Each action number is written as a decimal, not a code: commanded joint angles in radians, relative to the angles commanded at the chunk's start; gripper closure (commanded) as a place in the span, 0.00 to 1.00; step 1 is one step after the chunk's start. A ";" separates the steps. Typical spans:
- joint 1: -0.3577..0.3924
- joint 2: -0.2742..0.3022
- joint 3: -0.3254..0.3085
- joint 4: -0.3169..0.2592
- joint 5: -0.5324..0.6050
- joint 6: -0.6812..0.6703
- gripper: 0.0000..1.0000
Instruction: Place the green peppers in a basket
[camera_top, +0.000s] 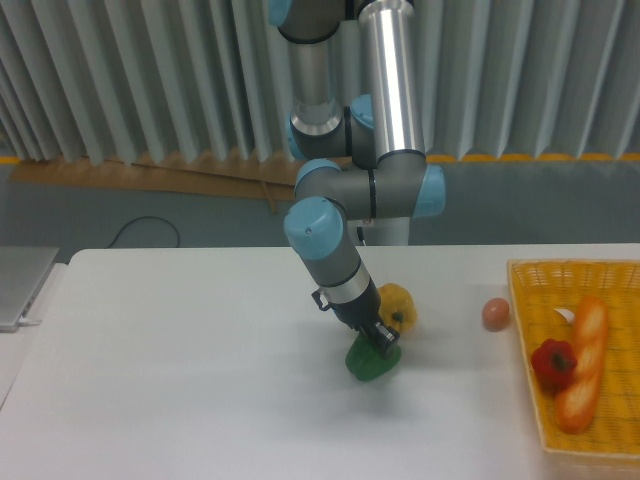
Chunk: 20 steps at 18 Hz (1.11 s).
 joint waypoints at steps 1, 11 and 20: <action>0.000 0.000 0.005 0.000 -0.003 0.000 0.77; 0.115 0.077 0.072 0.000 -0.211 -0.014 0.00; 0.086 0.146 0.063 -0.085 -0.221 -0.005 0.00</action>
